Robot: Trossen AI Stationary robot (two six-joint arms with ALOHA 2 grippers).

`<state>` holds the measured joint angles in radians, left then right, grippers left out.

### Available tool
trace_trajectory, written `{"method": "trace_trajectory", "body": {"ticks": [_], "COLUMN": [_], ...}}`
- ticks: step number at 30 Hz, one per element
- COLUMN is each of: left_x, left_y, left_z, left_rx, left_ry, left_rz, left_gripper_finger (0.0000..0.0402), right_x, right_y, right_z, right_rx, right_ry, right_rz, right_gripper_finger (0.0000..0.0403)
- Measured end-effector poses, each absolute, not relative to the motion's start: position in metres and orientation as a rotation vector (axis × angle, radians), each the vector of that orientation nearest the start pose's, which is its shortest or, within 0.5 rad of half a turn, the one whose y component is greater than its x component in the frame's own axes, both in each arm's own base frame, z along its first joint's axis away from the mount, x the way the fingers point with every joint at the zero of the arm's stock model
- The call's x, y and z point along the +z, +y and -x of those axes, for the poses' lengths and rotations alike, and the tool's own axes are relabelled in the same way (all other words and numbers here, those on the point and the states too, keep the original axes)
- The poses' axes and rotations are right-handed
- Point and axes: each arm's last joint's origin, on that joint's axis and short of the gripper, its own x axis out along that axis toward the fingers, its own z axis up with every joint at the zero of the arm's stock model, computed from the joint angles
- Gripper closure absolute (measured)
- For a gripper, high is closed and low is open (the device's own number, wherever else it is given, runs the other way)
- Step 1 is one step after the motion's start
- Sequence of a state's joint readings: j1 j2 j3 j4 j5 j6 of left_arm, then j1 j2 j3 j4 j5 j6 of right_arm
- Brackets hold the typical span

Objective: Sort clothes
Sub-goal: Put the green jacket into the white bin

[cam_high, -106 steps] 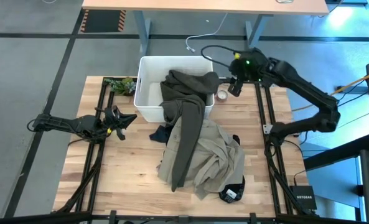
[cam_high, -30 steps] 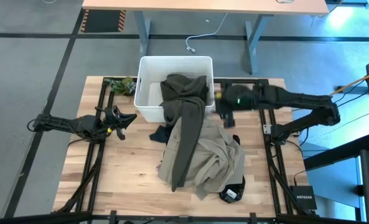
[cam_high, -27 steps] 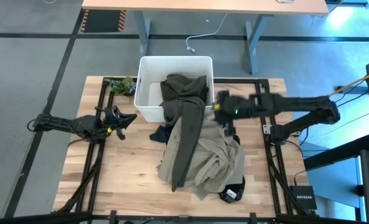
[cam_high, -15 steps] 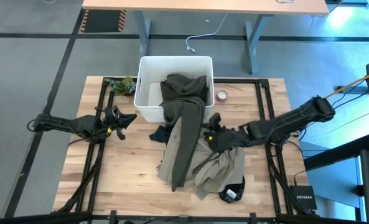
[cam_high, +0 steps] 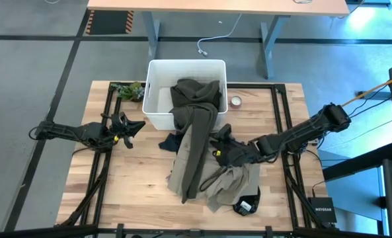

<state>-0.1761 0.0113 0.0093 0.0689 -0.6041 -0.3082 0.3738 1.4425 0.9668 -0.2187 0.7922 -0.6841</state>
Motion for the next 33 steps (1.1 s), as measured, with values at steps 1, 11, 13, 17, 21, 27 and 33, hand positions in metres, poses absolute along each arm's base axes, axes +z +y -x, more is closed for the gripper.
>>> {"method": "trace_trajectory", "body": {"ticks": [1,11,13,17,21,27,33], "left_x": [0.172,0.172,0.172,0.172,0.172,0.172,0.172], "left_y": [0.000,0.000,0.000,0.000,0.000,0.000,0.000], "left_z": [-0.094,-0.094,-0.094,-0.094,-0.094,-0.094,-0.094], "left_rx": [0.415,0.415,0.416,0.416,0.416,0.417,0.417], "left_ry": [-0.129,-0.129,-0.128,-0.126,-0.125,-0.124,-0.124], "left_rz": [0.332,0.334,0.327,0.320,0.313,0.309,0.309], "left_gripper_finger": [0.0386,0.0386,0.0386,0.0386,0.0386,0.0386,0.0386], "right_x": [0.248,0.248,0.249,0.252,0.252,0.255,0.260], "right_y": [0.091,0.110,0.112,0.101,0.086,0.073,0.057], "right_z": [-0.283,-0.274,-0.277,-0.285,-0.291,-0.300,-0.308], "right_rx": [-0.202,-0.213,-0.148,-0.131,-0.103,0.054,0.039], "right_ry": [0.741,0.726,0.691,0.673,0.688,0.636,0.566], "right_rz": [1.040,1.112,1.081,1.079,1.105,1.217,1.149], "right_gripper_finger": [0.0206,0.0206,0.0206,0.0206,0.0206,0.0206,0.0214]}}
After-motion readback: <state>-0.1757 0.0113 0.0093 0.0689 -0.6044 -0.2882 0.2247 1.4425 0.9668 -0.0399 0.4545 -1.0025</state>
